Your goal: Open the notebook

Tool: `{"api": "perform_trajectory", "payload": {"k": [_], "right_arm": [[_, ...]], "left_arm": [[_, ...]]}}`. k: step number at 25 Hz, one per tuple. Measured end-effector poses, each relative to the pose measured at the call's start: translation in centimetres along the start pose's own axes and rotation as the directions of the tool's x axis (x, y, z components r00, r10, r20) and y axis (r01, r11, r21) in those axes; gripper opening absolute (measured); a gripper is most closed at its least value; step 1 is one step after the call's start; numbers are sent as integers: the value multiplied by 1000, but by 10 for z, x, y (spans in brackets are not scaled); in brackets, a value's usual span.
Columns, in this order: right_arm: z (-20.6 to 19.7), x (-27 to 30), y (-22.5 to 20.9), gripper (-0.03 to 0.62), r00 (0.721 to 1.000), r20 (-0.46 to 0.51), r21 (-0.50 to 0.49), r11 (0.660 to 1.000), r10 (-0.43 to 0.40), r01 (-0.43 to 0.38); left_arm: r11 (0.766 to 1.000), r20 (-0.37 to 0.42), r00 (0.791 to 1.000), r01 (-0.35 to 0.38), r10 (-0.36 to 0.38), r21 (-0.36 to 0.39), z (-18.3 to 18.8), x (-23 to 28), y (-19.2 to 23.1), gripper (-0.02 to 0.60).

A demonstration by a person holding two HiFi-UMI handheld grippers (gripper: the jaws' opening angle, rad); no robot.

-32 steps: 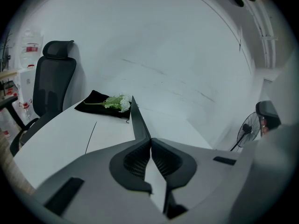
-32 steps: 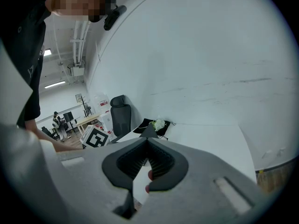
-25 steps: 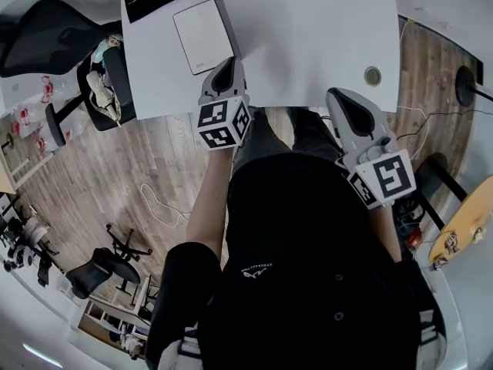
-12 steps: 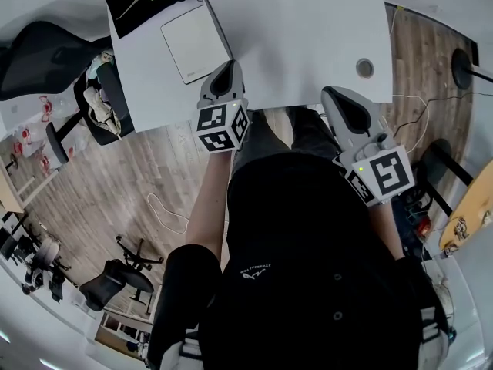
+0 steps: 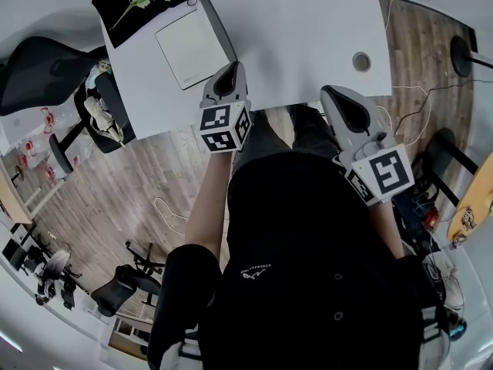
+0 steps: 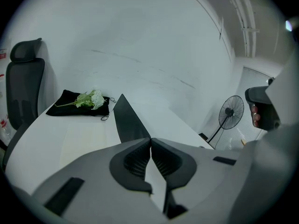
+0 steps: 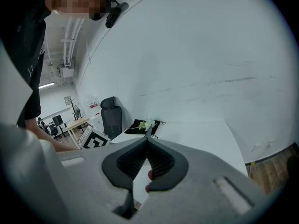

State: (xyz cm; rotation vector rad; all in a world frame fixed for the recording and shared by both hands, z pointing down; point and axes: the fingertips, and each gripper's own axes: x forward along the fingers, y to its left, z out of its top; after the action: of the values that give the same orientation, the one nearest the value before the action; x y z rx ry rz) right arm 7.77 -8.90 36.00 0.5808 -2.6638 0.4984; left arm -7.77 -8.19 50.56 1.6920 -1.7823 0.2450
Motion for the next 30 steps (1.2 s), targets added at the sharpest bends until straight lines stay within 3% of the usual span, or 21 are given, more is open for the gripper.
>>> {"api": "perform_trajectory", "payload": {"k": [30], "right_arm": [[-10,-18,-38,5,990,8,90,986,-141,140]], "left_arm": [[985,-165,980,130,-111,112,-21,55,-32,12]]}}
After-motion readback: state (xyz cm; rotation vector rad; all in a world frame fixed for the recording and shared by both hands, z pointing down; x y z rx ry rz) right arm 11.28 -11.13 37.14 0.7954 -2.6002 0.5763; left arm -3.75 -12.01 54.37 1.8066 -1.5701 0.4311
